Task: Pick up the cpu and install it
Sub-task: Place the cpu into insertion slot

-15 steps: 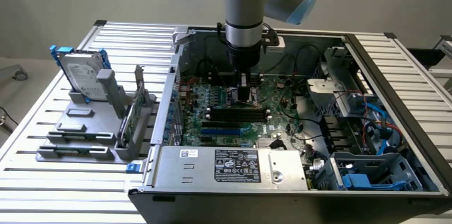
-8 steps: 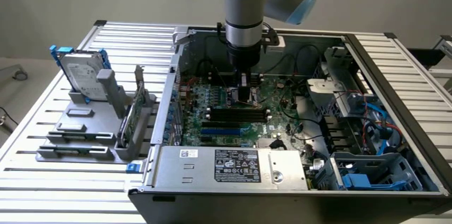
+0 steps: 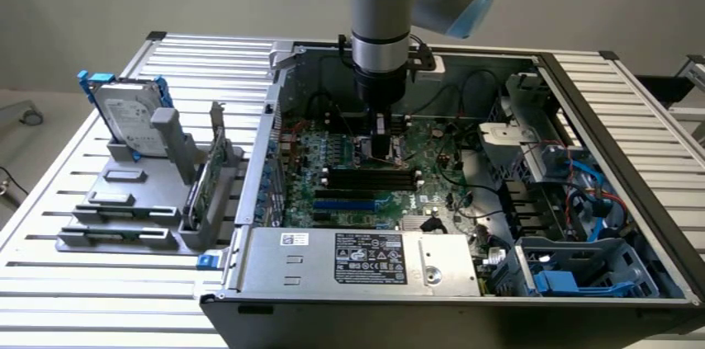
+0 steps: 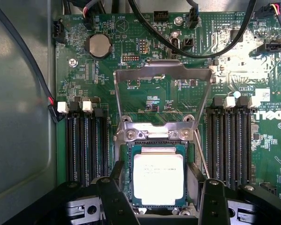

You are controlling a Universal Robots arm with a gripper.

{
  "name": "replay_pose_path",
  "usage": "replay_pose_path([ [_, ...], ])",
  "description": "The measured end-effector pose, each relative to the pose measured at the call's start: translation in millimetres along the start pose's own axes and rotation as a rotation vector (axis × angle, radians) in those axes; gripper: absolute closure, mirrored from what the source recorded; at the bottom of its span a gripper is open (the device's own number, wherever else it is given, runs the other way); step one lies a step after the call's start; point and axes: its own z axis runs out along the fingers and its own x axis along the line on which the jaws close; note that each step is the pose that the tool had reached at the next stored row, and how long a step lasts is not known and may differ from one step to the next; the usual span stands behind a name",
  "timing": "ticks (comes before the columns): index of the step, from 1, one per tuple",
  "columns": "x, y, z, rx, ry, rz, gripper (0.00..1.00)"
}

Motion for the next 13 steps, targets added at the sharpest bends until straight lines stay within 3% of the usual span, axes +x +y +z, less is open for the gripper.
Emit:
replay_pose_path([
  [8,-0.1,0.1,-1.7,-0.0012,-0.0015,0.0,0.37],
  [13,-0.2,0.5,-7.7,-0.0014,-0.0013,0.0,0.37],
])
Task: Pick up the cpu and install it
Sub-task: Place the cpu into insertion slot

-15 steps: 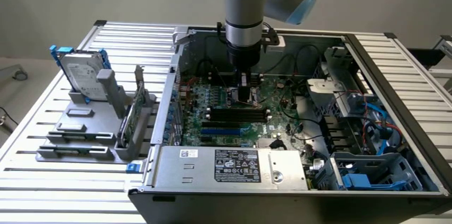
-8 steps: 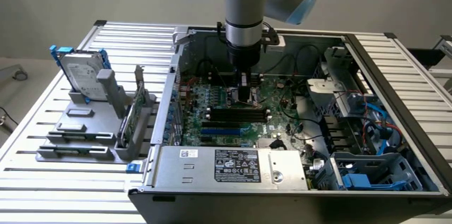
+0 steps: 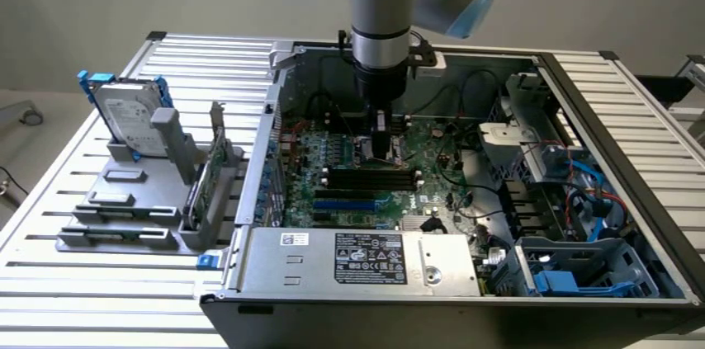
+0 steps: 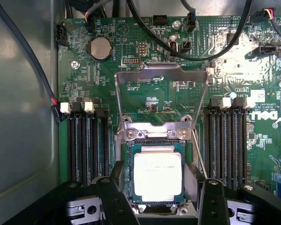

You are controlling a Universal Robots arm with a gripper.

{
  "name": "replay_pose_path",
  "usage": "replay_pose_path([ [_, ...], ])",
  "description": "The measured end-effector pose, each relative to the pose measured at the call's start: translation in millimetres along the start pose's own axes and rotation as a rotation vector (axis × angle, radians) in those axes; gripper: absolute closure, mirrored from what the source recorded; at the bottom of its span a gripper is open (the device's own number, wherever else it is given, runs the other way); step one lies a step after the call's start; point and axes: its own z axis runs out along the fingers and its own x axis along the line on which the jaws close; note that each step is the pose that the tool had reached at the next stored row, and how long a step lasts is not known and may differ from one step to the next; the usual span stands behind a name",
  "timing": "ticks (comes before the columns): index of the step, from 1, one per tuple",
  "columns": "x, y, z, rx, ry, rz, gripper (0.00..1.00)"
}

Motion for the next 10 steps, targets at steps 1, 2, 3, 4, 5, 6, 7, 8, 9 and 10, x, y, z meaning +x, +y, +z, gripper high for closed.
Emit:
replay_pose_path([
  [1,-0.3,0.0,-1.5,0.0,0.0,0.0,0.37],
  [2,-0.6,-0.2,-2.9,0.0001,-0.0001,0.0,0.37],
  [3,-0.9,-0.5,-4.2,0.0001,-0.0001,0.0,0.37],
  [4,-1.4,-1.0,-5.6,0.0,-0.0001,0.0,0.4],
  [5,-2.1,-1.7,-6.8,0.0,0.0,0.0,0.46],
  [6,-2.9,-3.0,-7.9,-0.0001,0.0002,0.0,0.46],
  [7,-3.8,-4.9,-8.8,-0.0001,0.0002,0.0,0.53],
  [8,-4.7,-8.3,-9.5,0.0,0.0004,0.0,0.58],
  [9,-5.6,-11.9,-10.1,0.0,0.0006,0.0,0.64],
  [10,-6.3,-15.9,-10.6,0.0001,0.0011,0.0,0.64],
])
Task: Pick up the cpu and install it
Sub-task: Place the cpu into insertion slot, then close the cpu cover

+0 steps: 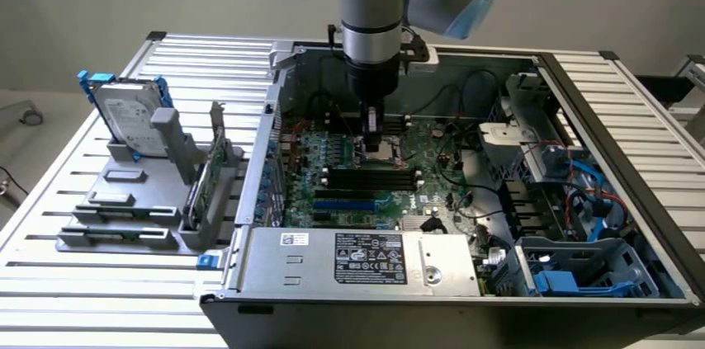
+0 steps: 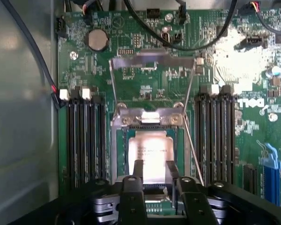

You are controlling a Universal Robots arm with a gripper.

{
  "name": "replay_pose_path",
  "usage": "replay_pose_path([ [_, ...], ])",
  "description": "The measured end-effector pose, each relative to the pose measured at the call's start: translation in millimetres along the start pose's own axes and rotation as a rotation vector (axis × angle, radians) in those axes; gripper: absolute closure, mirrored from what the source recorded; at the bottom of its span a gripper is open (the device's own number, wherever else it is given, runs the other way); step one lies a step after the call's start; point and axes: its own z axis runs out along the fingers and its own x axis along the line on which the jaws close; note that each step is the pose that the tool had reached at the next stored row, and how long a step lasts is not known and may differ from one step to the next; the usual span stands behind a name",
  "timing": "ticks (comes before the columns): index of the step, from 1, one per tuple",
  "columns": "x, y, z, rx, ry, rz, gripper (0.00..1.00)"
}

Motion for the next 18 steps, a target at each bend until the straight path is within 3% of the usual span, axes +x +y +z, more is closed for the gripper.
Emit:
replay_pose_path([
  [2,-0.9,-7.7,-1.1,0.0001,0.0019,0.0,0.76],
  [3,-1.2,-11.5,-2.0,0.0003,0.0037,0.0,0.76],
  [4,-1.5,-14.6,-2.9,0.0008,0.0059,0.001,0.88],
  [10,-3.9,-29.8,-10.7,0.0063,0.0232,0.002,0.89],
  [18,-4.0,-30.3,-11.7,0.007,0.0237,0.002,0.89],
])
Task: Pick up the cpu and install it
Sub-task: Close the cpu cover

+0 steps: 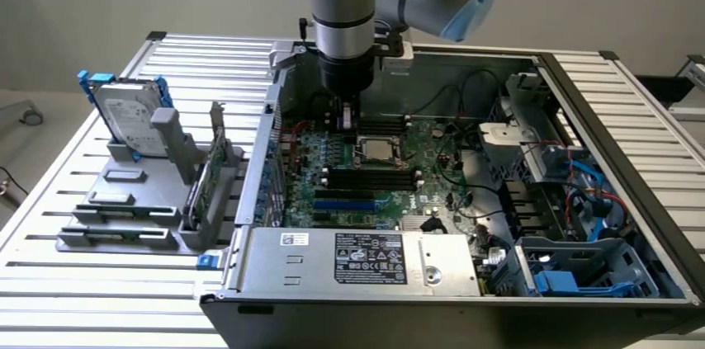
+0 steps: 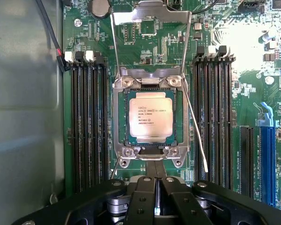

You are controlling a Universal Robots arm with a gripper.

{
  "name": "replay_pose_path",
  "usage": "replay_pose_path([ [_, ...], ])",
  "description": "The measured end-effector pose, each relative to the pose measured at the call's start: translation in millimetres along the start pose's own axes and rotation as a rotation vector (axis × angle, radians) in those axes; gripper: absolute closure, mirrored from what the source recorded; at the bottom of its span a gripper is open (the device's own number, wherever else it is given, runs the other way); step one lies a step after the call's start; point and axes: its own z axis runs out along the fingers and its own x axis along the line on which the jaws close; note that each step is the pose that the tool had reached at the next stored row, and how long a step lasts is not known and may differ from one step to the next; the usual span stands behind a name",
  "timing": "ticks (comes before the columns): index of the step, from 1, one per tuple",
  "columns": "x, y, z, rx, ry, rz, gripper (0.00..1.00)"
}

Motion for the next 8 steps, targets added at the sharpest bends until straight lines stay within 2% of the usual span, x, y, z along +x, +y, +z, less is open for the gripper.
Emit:
replay_pose_path([
  [8,0.0,0.0,0.0,0.0,0.0,0.0,0.89],
])
